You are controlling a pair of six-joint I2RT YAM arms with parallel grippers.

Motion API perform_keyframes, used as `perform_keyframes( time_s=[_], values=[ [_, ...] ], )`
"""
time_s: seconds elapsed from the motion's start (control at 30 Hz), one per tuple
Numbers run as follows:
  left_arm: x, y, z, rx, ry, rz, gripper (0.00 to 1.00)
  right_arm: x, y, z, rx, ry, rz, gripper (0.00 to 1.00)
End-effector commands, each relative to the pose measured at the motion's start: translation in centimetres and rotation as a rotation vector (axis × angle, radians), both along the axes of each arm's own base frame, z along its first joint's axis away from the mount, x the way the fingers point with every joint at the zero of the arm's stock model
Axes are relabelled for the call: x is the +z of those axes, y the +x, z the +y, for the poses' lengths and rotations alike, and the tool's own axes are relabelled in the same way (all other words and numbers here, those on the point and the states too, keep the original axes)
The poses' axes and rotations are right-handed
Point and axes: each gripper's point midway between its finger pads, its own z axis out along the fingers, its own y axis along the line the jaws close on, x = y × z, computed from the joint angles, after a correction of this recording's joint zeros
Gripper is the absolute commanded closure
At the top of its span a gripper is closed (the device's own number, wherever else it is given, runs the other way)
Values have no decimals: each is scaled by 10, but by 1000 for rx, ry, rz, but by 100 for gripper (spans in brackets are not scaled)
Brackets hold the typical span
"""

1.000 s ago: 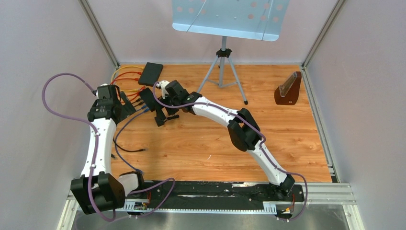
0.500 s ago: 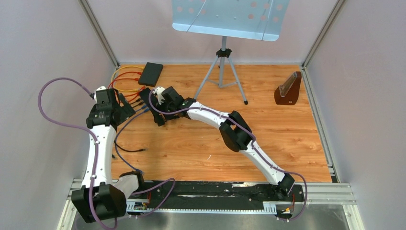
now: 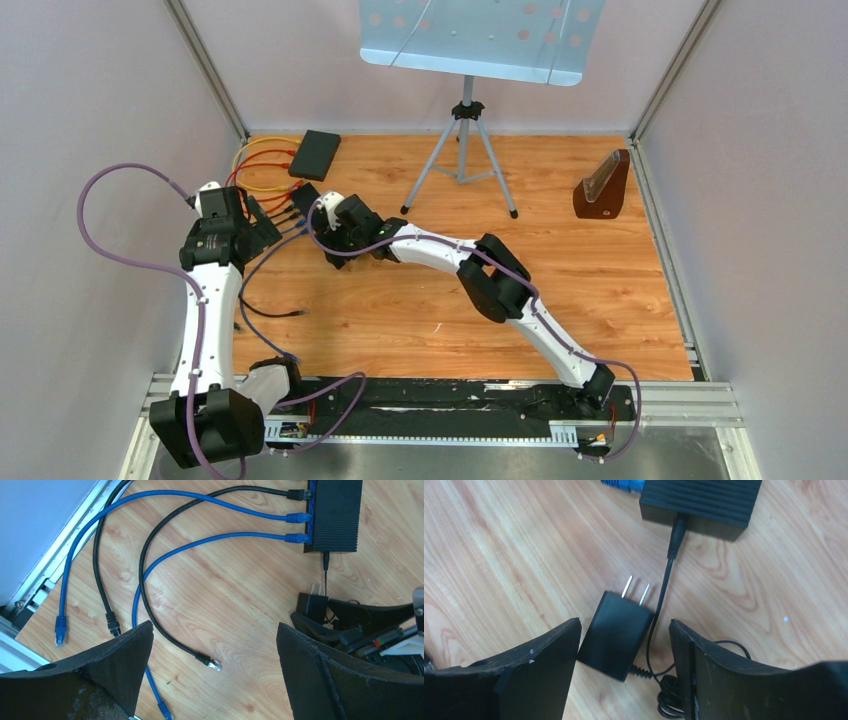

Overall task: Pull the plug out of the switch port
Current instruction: Move the switch port to the center of the board.

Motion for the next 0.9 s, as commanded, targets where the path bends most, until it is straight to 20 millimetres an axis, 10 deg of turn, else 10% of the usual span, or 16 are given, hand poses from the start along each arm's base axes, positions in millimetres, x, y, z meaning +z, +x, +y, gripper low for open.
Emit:
perform_keyframes(
  time_s=[0.0,0.57,0.87],
  values=[
    [2,-5,5,34,12,-15,0,-22,-22,-31,-37,-88,90,36],
    [-3,6,-6,-83,-6,-19,0,-29,-73,-105,-73,-193,187,51],
    [-17,48,-32,-275,-116,-15,0,10,-94,-118,-116,-138,260,15]
  ],
)
